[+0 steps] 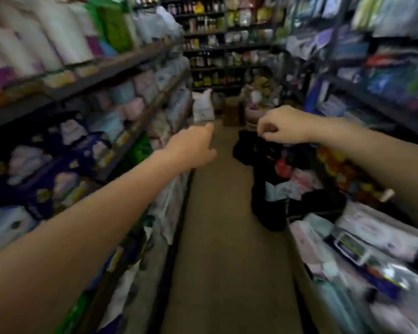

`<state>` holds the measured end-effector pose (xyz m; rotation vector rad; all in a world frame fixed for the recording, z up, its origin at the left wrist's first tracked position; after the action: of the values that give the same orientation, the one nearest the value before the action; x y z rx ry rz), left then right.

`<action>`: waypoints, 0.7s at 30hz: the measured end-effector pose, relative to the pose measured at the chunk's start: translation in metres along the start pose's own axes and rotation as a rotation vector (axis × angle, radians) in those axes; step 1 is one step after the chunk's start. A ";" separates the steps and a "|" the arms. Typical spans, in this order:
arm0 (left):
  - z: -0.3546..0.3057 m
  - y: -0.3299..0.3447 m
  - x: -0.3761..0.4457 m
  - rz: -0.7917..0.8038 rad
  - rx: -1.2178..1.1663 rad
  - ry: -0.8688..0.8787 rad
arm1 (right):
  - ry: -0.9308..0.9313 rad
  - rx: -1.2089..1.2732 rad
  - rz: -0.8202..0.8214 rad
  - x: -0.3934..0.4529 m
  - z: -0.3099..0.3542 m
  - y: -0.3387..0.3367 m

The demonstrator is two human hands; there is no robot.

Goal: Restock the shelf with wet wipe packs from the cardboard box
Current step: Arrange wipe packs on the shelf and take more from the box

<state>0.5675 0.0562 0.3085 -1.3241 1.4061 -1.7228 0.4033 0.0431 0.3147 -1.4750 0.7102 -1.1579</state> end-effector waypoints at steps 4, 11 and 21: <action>-0.134 0.088 0.017 0.159 -0.076 0.253 | 0.281 -0.066 0.114 -0.115 -0.128 0.048; -0.311 0.219 0.034 0.356 -0.140 0.458 | 0.574 -0.119 0.371 -0.278 -0.297 0.141; -0.399 0.361 0.049 0.588 -0.170 0.344 | 0.522 -0.607 0.581 -0.362 -0.383 0.271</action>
<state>0.1246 0.0635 -0.0005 -0.5972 1.9318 -1.4829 -0.0355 0.1568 -0.0673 -1.2861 1.8414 -0.8966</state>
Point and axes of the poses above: each hand's wrist, its own x-axis towards the middle knuckle, its own y-axis out of the palm, z = x × y, the point moved 7 cm from there along x, towards the middle knuckle, and after that the axes turned 13 degrees about -z, right-handed, at the moved point
